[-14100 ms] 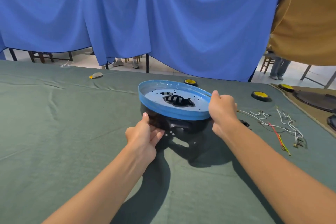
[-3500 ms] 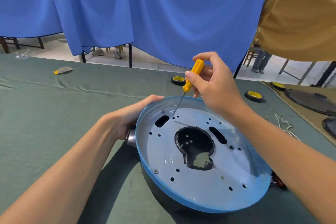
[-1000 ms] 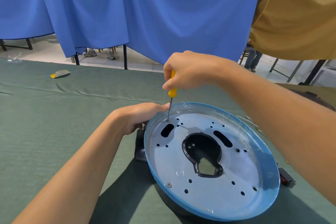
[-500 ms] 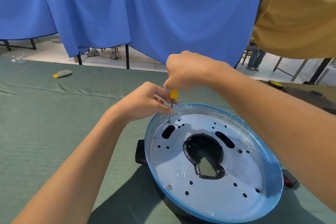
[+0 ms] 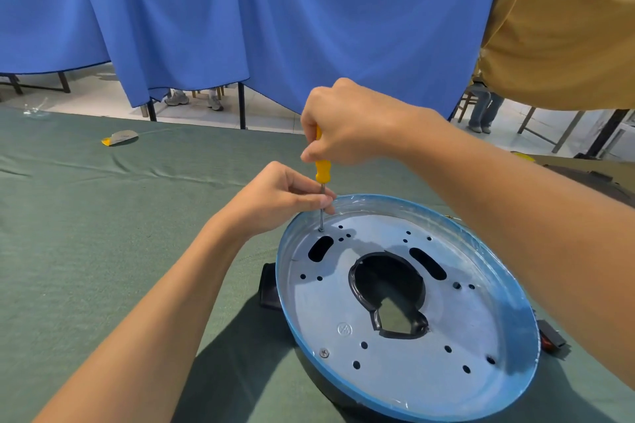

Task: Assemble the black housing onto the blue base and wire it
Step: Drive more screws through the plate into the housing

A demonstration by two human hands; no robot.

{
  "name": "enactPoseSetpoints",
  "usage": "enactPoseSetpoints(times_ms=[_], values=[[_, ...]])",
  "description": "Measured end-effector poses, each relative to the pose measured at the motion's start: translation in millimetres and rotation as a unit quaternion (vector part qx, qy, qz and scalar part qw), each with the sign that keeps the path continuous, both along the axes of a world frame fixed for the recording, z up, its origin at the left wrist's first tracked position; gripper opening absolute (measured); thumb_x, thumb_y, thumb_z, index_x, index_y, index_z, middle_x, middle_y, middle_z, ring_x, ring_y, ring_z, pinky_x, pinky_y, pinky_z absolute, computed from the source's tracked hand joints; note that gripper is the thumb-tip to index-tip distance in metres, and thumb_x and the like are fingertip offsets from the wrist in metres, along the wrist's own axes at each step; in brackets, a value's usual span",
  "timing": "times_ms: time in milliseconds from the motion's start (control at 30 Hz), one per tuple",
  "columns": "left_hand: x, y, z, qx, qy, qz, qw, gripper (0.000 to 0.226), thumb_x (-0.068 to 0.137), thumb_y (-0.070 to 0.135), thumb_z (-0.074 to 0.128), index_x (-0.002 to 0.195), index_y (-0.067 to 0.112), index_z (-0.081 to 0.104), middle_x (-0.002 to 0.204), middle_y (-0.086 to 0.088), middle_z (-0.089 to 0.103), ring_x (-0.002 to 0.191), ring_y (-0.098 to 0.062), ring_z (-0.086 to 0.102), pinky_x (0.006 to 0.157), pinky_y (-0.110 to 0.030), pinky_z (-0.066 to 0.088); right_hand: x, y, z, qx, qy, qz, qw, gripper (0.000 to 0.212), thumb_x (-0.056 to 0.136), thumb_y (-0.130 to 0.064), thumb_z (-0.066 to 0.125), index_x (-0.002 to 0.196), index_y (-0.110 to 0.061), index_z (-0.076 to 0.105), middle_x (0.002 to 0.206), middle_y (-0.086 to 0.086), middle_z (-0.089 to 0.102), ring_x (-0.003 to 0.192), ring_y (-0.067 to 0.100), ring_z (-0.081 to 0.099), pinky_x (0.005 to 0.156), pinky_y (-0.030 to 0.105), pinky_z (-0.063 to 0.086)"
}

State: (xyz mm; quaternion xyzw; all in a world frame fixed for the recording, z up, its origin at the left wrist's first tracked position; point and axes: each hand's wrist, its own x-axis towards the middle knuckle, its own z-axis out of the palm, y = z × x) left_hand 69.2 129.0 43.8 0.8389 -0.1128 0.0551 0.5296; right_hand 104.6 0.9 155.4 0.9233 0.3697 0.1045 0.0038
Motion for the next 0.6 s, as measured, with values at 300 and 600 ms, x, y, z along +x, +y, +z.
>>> enactPoseSetpoints(times_ms=[300,600], values=[[2,-3,0,0.098,-0.033,-0.009,0.995,0.011,0.086,0.019,0.074,0.085,0.029,0.079,0.089,0.018,0.076,0.107,0.002,0.063,0.110,-0.040,0.039,-3,-12,1,-0.025,0.052,0.023,0.998,0.020,0.085,-0.042,0.068,0.082,-0.023,0.064,0.086,-0.001,0.061,0.080,0.017,0.057,0.061,0.032,0.045],[3,-8,-4,0.072,-0.060,0.048,0.994,0.002,0.077,0.023,0.082,0.077,0.025,0.081,0.083,0.000,0.078,0.094,-0.012,0.067,0.101,-0.045,0.045,0,-12,-12,0.021,-0.006,-0.030,0.999,0.044,0.094,-0.034,0.057,0.060,-0.015,0.036,0.066,0.004,0.040,0.058,0.025,0.047,0.049,0.030,0.032]])
